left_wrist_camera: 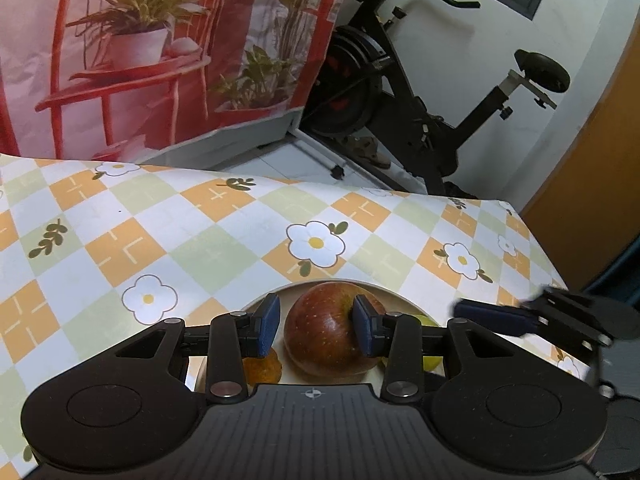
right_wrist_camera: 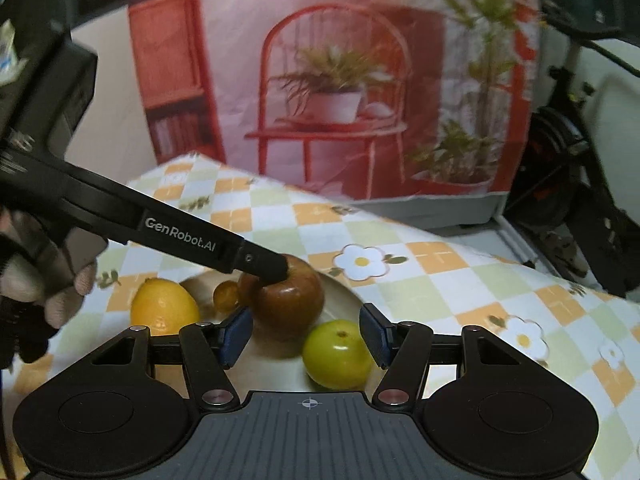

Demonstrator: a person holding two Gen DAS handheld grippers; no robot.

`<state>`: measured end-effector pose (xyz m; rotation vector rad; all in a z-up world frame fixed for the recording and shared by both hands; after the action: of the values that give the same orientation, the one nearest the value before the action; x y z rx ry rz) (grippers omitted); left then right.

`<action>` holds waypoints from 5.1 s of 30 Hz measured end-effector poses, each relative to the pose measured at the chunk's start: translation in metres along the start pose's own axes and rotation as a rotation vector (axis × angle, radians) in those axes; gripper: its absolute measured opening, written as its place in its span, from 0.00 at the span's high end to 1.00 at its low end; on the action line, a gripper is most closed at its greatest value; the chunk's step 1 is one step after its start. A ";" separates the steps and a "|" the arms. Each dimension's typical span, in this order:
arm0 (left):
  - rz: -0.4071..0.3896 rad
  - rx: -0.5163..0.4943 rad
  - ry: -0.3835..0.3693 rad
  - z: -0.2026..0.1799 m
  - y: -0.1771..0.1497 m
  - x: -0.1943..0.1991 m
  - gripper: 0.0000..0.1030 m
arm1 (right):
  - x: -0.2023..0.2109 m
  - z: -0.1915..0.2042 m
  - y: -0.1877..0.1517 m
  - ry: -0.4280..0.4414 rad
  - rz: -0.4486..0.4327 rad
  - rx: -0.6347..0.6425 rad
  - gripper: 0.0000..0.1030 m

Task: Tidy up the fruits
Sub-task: 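Carry the red apple onto the beige plate and open the left gripper, then move the left gripper back to the pile toward a second red apple, then close the left gripper on the second red apple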

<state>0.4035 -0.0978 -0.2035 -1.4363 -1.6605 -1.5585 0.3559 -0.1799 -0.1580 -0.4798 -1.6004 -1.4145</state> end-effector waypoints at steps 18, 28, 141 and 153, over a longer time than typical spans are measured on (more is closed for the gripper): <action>-0.140 -0.038 0.058 -0.016 -0.047 0.094 0.60 | 0.079 0.013 -0.090 0.034 -0.145 -0.225 0.46; -0.121 -0.019 0.059 -0.017 -0.105 0.111 0.60 | 0.084 0.049 -0.128 0.026 -0.089 -0.180 0.46; 0.061 0.046 -0.184 -0.015 -0.226 0.100 0.54 | 0.109 0.157 -0.181 0.113 0.017 0.100 0.51; 0.054 0.120 -0.211 -0.003 -0.221 0.100 0.57 | 0.103 0.177 -0.173 0.163 0.045 0.217 0.53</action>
<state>0.1725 -0.0240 -0.2159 -1.6130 -1.7843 -1.2923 0.1039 -0.0901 -0.1578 -0.2649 -1.5781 -1.1977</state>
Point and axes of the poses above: each gripper's, at about its wrist camera, not at the fingertips, and x roughly against the way its jaws point, z to its left, y to its top, the point moved 9 cm from there along -x, roughly the way its jaws point, and after that the axes turned 15 degrees about z, right-handed, at the moved point
